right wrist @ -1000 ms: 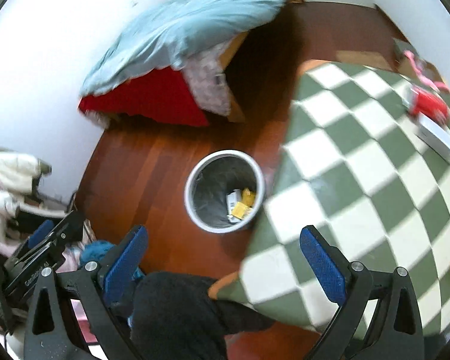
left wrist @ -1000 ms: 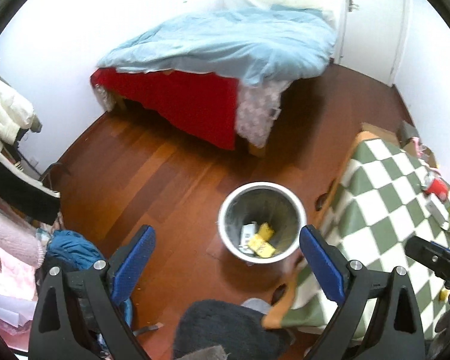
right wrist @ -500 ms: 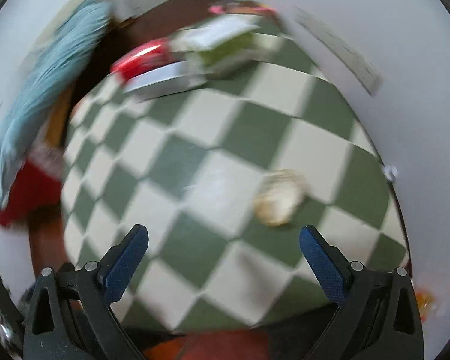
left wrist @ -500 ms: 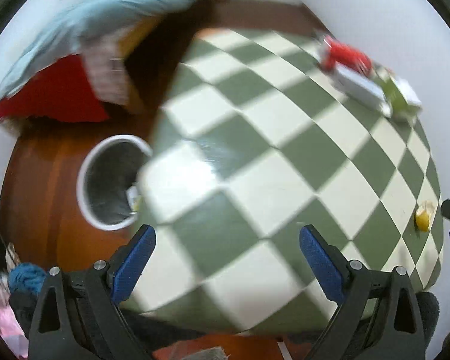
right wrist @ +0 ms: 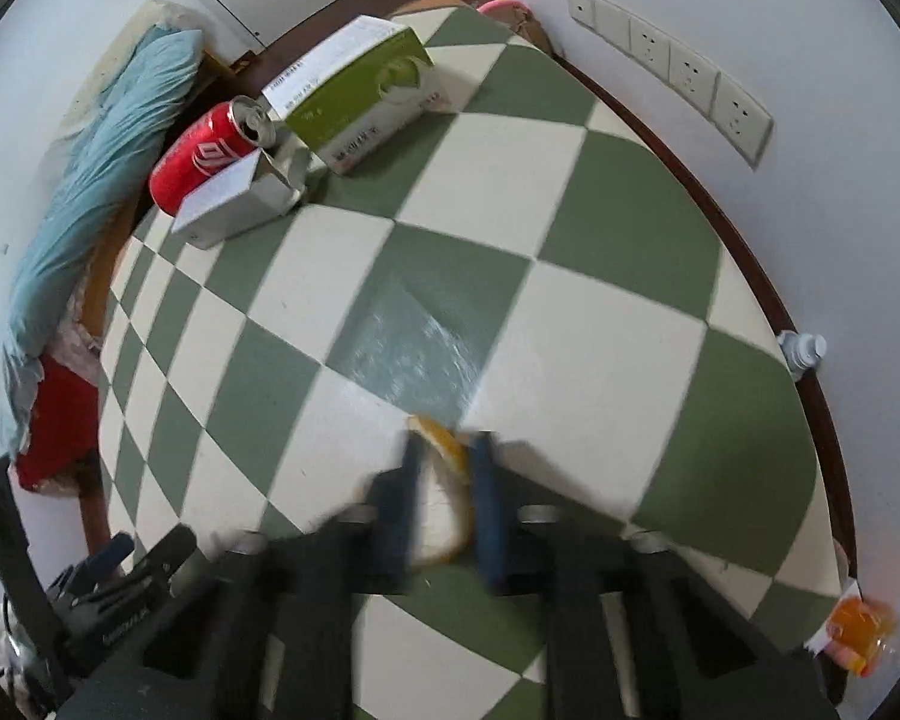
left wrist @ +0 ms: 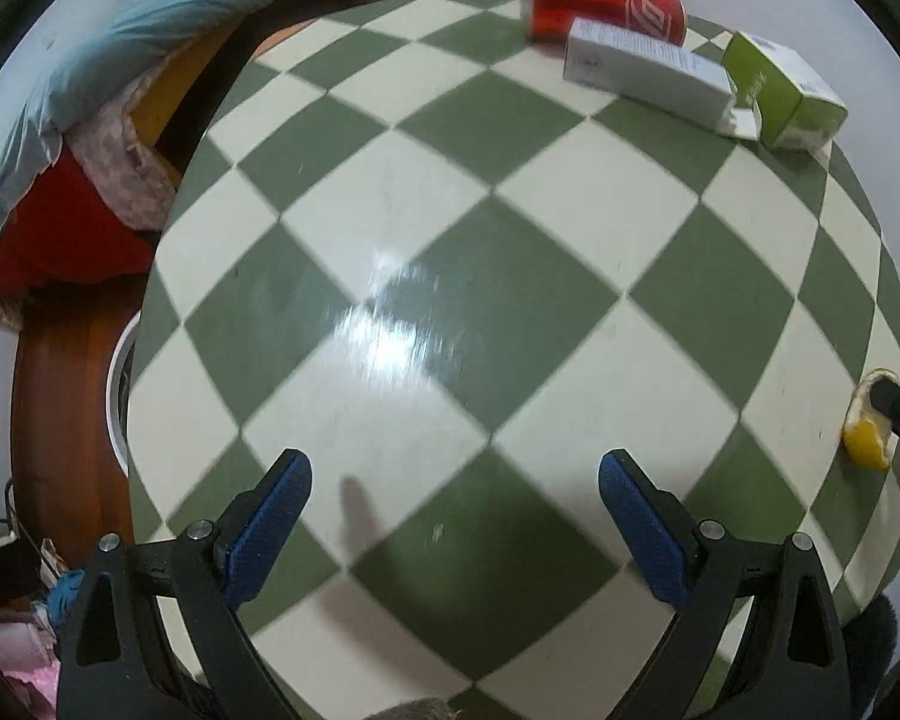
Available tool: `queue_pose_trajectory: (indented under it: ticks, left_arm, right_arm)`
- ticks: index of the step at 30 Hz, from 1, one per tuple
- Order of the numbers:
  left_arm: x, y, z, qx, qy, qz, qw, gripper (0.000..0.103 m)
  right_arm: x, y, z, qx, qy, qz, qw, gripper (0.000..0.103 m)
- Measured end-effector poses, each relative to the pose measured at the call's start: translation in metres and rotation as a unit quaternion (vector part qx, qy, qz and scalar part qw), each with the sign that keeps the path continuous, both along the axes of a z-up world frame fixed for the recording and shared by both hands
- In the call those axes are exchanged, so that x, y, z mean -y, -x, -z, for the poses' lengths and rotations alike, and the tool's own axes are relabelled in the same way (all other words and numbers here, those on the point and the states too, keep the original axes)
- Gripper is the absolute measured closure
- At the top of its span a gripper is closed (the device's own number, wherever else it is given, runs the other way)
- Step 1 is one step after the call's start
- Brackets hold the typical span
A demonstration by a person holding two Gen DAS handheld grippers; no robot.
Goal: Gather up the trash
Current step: 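Move both open tools back over the checkered table, then grasp the yellow fruit peel with the right tool while the left tool grasps the white box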
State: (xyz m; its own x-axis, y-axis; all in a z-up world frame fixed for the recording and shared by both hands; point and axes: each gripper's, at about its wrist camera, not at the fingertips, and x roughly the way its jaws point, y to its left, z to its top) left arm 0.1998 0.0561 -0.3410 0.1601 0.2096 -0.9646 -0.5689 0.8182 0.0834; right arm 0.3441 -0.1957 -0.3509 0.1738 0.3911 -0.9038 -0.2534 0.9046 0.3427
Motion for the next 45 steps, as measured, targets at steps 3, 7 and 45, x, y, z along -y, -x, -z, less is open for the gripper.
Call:
queue_pose_trajectory:
  ticks: [3, 7, 45]
  left_arm:
    - [-0.008, -0.023, -0.006, 0.002, 0.003, 0.001, 1.0000, 0.005]
    - [-0.024, -0.069, -0.019, 0.014, 0.035, -0.011, 0.9992, 0.005]
    - [-0.042, -0.116, 0.000, -0.009, 0.122, 0.042, 0.9915, 0.065]
  right_arm:
    - [-0.004, -0.020, -0.011, 0.010, -0.011, 0.008, 1.000, 0.093]
    - [-0.007, -0.053, -0.024, 0.023, -0.025, 0.033, 0.999, 0.093]
    - [-0.034, -0.069, -0.008, -0.009, -0.016, -0.010, 1.000, 0.092]
